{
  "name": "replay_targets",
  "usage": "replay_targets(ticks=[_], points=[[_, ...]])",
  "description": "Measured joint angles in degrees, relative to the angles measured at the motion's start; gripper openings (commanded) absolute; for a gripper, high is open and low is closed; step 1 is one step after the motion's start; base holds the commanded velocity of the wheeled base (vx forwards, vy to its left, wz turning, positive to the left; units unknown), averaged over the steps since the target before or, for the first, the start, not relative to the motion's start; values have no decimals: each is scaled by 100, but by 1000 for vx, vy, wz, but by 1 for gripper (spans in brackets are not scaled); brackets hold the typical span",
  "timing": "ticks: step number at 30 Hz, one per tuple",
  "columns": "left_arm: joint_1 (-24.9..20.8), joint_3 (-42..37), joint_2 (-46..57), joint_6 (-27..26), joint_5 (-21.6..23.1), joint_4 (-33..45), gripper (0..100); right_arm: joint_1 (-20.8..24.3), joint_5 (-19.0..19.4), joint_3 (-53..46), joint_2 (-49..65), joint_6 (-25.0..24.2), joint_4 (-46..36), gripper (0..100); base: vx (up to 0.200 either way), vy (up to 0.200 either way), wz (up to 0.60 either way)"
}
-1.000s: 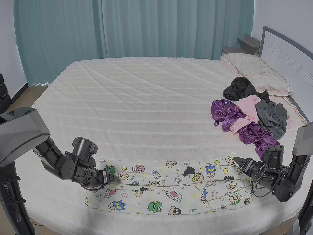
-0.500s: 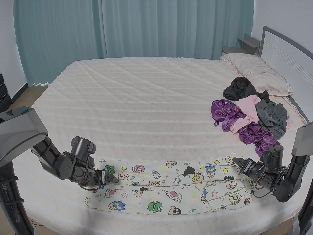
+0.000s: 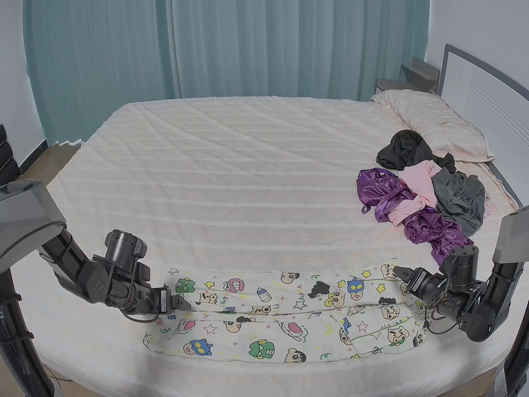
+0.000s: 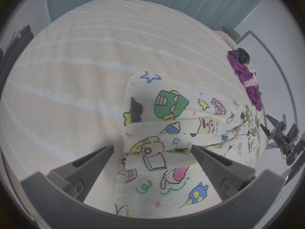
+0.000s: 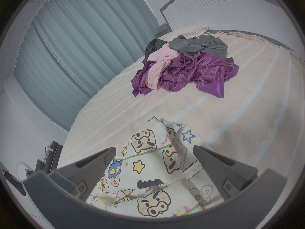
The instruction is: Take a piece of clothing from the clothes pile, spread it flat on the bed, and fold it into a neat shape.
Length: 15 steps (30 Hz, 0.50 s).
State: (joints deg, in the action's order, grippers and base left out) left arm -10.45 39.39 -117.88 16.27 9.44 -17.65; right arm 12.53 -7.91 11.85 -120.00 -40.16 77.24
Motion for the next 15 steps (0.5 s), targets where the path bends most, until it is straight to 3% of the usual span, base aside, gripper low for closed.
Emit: replay_targets(ticks=[15], points=[[-137, -91, -488, 67, 110, -734, 100, 2, 1, 0, 0, -10, 0, 100, 0, 0, 0]])
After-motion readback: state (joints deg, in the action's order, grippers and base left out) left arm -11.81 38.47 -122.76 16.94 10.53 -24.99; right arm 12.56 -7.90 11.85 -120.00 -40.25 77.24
